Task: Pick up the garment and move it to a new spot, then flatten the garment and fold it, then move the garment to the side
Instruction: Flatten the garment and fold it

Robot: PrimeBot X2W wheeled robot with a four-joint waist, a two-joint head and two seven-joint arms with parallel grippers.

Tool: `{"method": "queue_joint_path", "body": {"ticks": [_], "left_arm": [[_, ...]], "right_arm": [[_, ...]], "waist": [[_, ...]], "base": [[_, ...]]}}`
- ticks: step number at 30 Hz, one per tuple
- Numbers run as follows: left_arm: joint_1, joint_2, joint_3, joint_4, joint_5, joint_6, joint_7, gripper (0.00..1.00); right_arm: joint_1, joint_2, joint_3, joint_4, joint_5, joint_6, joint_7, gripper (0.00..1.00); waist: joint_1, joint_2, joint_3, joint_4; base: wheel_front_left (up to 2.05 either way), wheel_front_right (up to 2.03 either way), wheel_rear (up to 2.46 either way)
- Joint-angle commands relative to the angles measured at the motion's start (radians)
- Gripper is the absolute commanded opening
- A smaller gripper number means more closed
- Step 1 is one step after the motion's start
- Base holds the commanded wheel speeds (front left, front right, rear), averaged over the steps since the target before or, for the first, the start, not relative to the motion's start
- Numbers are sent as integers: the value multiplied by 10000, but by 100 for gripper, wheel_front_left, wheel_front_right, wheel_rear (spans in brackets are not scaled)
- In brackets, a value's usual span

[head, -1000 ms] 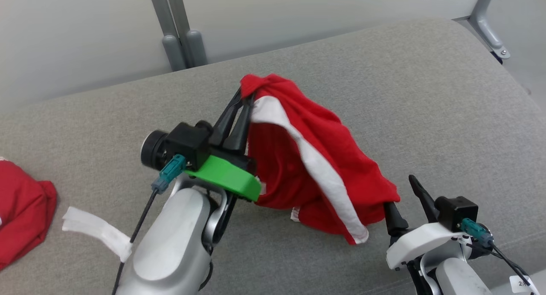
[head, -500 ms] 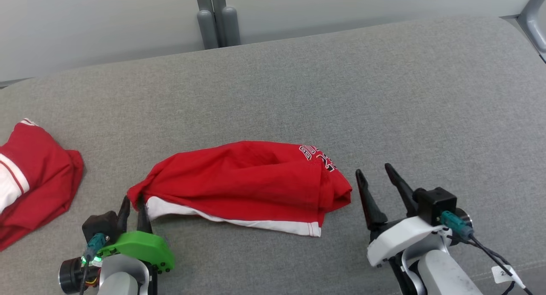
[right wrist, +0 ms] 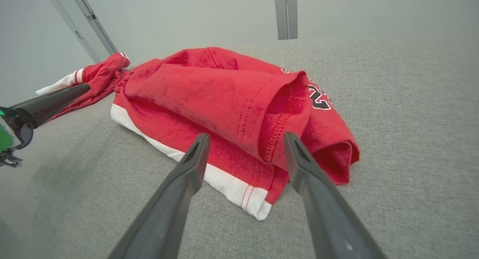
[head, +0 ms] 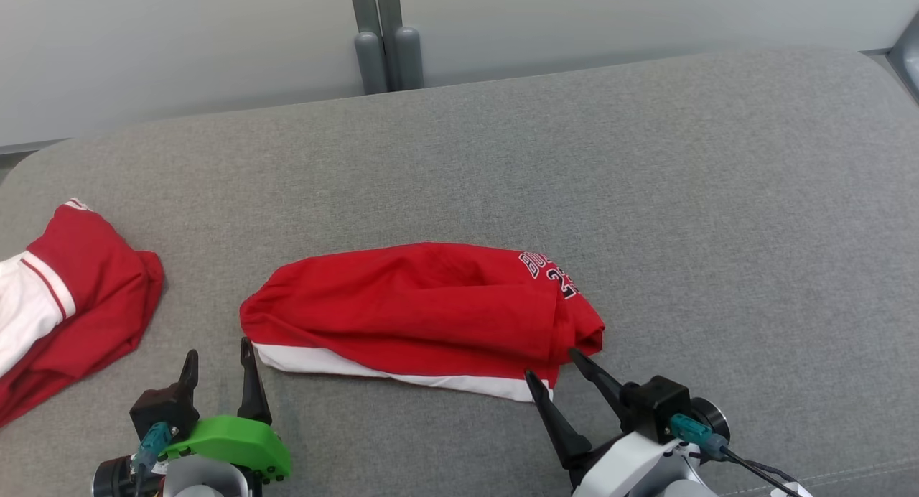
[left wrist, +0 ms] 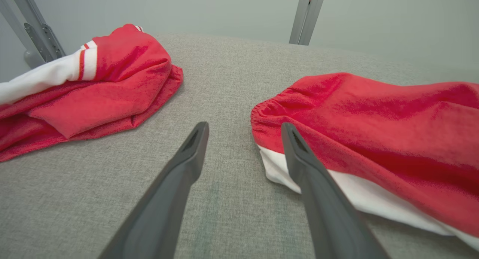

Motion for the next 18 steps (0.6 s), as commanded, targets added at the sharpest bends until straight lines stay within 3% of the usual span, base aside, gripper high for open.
{"method": "queue_joint_path", "body": {"ticks": [1,9,10,11,12,13,14,18], "left_arm": [[147,23,-51,-139,-87,10,-2,100],[339,28,-407,-613,-140,10,0,100],[350,28,-433,-635,-145,7,0,100],[355,26,-457,-657,-162,-10,1,100],[358,28,-477,-681,-181,-16,0,100],[358,28,-498,-716,-209,-4,1,100],[361,26,-522,-734,-219,-16,0,100],[307,27,-618,-837,-294,0,1,100]], "right_arm": [[-84,-5,-11,115,-14,-10,-5,100],[-490,112,-305,772,-222,-11,-5,100],[-524,137,-343,819,-229,-11,-5,96],[-559,157,-350,906,-210,-10,-5,76],[-601,170,-353,941,-175,-10,-5,21],[-698,172,-395,885,-145,-10,-5,21],[-750,169,-420,825,-151,-10,-5,0],[-917,163,-852,357,-8,-10,-5,0]], "waist": [[0,0,3,121],[0,0,96,652],[0,0,110,701],[0,0,134,768],[0,0,152,817],[0,0,177,883],[0,0,194,932],[0,0,305,1204]], "base": [[0,0,0],[0,0,0],[0,0,0],[0,0,0],[0,0,0],[0,0,0],[0,0,0],[0,0,0]]}}
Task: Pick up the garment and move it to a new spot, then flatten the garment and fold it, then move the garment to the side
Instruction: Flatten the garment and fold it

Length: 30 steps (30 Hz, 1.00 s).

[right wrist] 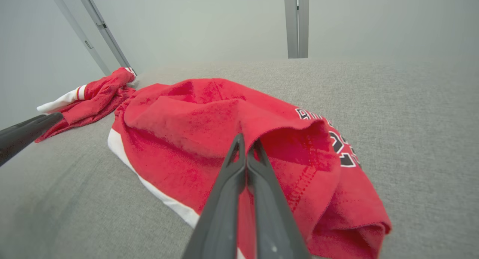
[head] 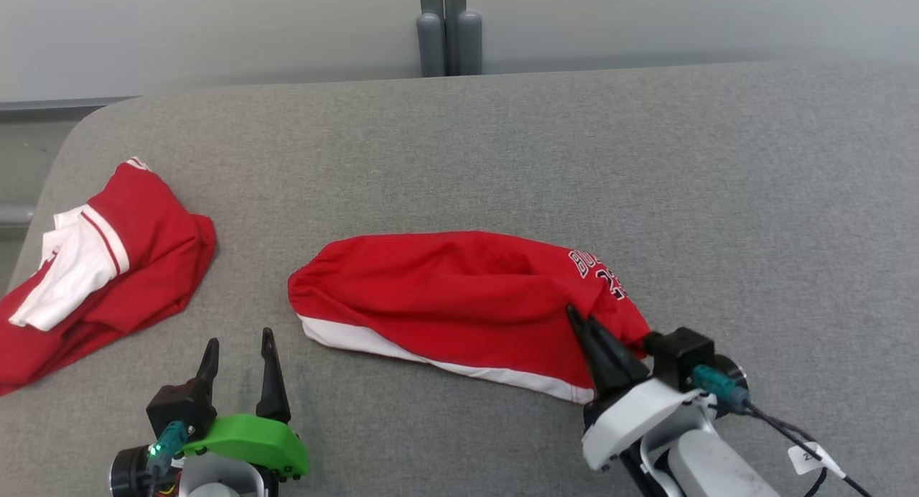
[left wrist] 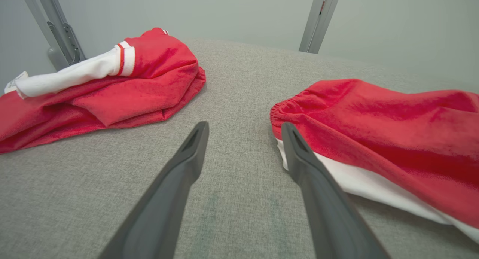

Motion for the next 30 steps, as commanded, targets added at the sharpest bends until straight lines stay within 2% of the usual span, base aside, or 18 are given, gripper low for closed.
{"method": "queue_joint_path", "body": {"ticks": [1,6,12,14,15,16,17,19,22,26,30], "left_arm": [[55,37,-65,-67,-82,-30,2,100],[-181,37,-480,-175,-158,-94,3,100],[-349,36,-1165,-115,-137,-186,2,100],[-370,36,-1350,-97,-125,-196,2,100],[-336,38,-1421,-62,-152,-179,3,100],[-317,36,-1459,-54,-163,-153,3,100],[-293,35,-1510,-31,-177,-135,3,100],[-180,38,-1530,2,-160,-87,3,100],[26,38,-1376,-47,-150,8,3,100],[324,36,-986,-177,62,72,3,100],[689,34,-495,-299,221,101,4,100]], "right_arm": [[-235,-120,-280,-229,55,-10,-5,0],[-1136,-823,-996,-283,-342,-11,-5,0],[-2526,-1521,-1644,884,-935,-11,-5,0],[-2821,-1647,-1698,1694,-1113,-11,-3,0],[-2948,-1650,-1727,2391,-1185,-11,-3,19],[-3154,-1627,-1745,2781,-1248,-11,-8,80],[-3392,-1682,-1768,3203,-1405,-11,-9,100],[-3513,-1642,-2148,3602,-1413,-11,-19,100],[-3088,-1463,-2788,3414,-1638,-11,-16,100],[-2139,-984,-3668,2072,-1858,-11,-17,100],[-997,-480,-3905,787,-2059,-11,-17,100]], "waist": [[0,0,122,243],[0,0,363,757],[0,0,670,1456],[0,0,714,1638],[0,0,704,1703],[0,0,697,1725],[0,0,658,1758],[0,0,520,1739],[0,0,240,1505],[0,0,-239,955],[0,0,-682,349]], "base": [[0,0,0],[0,0,0],[0,0,0],[0,0,0],[0,0,0],[0,0,0],[0,0,0],[0,0,0],[0,0,0],[0,0,0],[0,0,0]]}}
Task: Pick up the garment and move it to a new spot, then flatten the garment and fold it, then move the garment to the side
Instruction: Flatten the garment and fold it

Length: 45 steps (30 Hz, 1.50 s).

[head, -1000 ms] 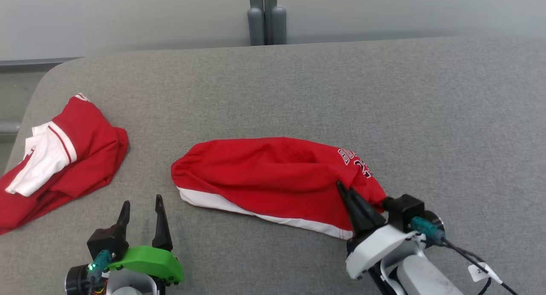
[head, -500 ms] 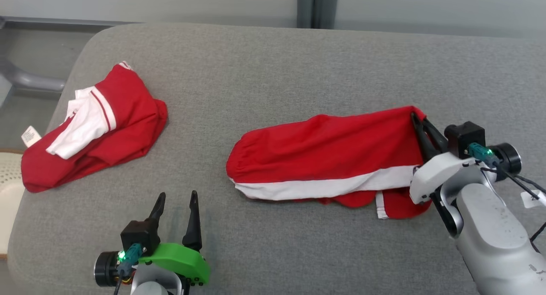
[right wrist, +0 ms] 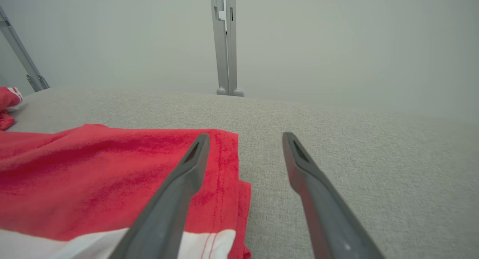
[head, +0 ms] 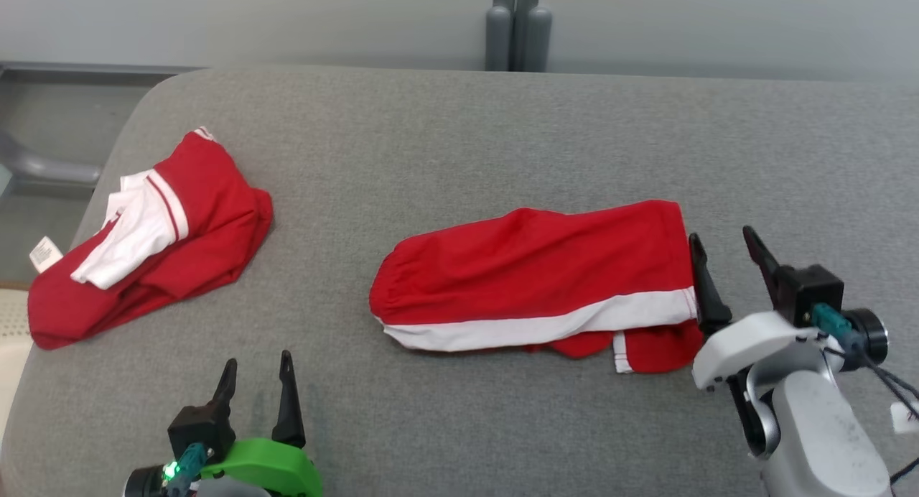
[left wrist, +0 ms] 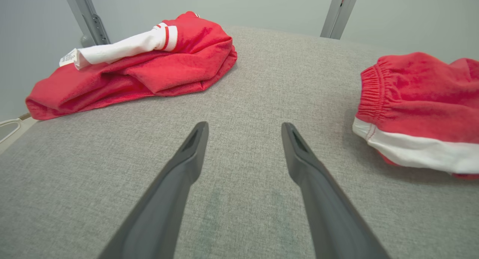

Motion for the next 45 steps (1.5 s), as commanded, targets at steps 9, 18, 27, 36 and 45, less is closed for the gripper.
{"method": "queue_joint_path", "body": {"ticks": [9,18,27,36,45], "left_arm": [[734,35,466,-103,291,-161,5,100],[1217,34,510,-178,-19,5,4,100],[844,35,232,-200,-16,-171,6,100],[27,34,-282,-46,-213,-367,6,100],[-308,35,-496,131,-396,-651,4,100]], "right_arm": [[2007,459,222,-857,85,-13,-32,100],[2574,497,658,-811,573,-13,-32,100],[1877,495,1137,-237,814,-13,-31,100],[871,495,1279,241,1078,-13,-32,100],[423,491,1504,512,1258,-13,-32,0]], "waist": [[0,0,-1223,-1527],[0,0,-1461,-1568],[0,0,-1050,-1322],[0,0,-10,-1009],[0,0,450,-990]], "base": [[0,0,0],[0,0,0],[0,0,0],[0,0,0],[0,0,0]]}}
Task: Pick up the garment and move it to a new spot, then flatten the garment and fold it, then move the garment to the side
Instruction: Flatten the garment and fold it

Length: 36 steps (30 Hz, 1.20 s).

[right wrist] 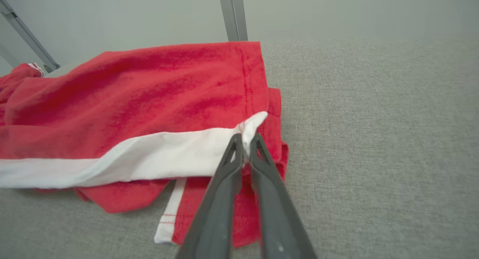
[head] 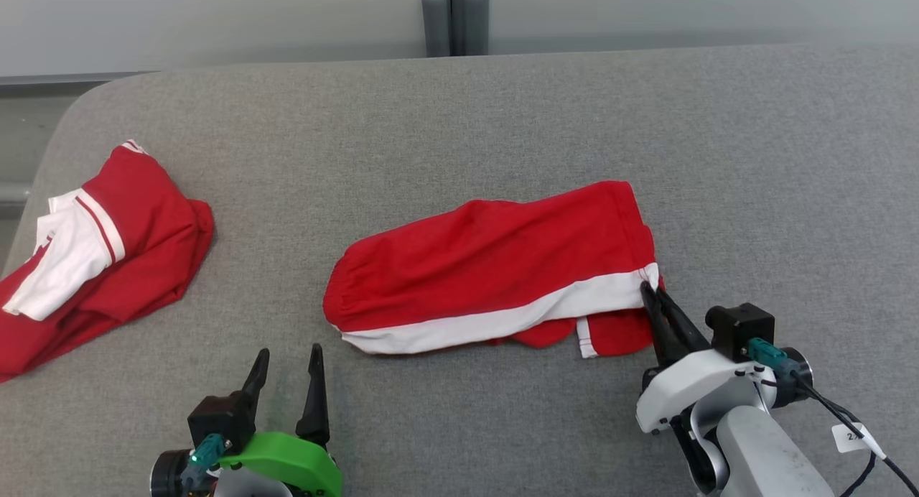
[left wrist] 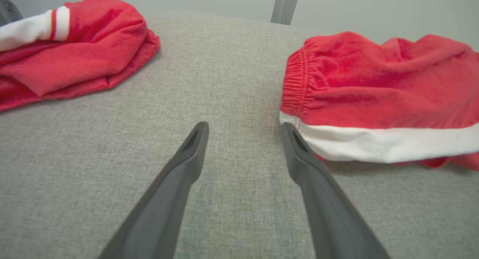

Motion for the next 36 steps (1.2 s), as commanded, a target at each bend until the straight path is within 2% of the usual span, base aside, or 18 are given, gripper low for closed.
{"method": "queue_joint_path", "body": {"ticks": [1,8,14,19,26,27,28,29,36], "left_arm": [[-147,39,-44,-2,-66,-96,4,100],[-195,37,-463,142,-595,-567,4,100],[-354,42,-1260,675,-876,-1039,4,100],[-613,42,-1541,1095,-728,-1123,4,100],[-897,118,-1827,870,-426,-1143,4,100],[-899,129,-1818,771,-407,-1142,6,74],[-877,138,-1824,713,-378,-1143,6,26],[-816,140,-1846,665,-388,-1142,4,0],[-213,255,-1825,126,-329,-1140,4,0]], "right_arm": [[-94,-27,-43,-122,88,-13,-32,0],[103,-25,-968,-728,8,-13,-32,0],[-54,-23,-1052,-761,6,-13,-32,0],[-223,-25,-861,-783,137,-13,-32,0],[-313,-26,-653,-897,119,-13,-32,0],[-308,-26,-648,-904,111,-13,-32,0],[-296,-25,-650,-911,102,-13,-32,0],[-265,-26,-674,-908,98,-13,-32,0],[-34,-25,-806,-863,217,-13,-32,0]], "waist": [[0,0,107,-20],[0,0,171,-265],[0,0,286,-505],[0,0,426,-653],[0,0,619,-791],[0,0,618,-795],[0,0,613,-795],[0,0,589,-785],[0,0,205,-604]], "base": [[0,0,0],[0,0,0],[0,0,0],[0,0,0],[0,0,0],[0,0,0],[0,0,0],[0,0,0],[0,0,0]]}}
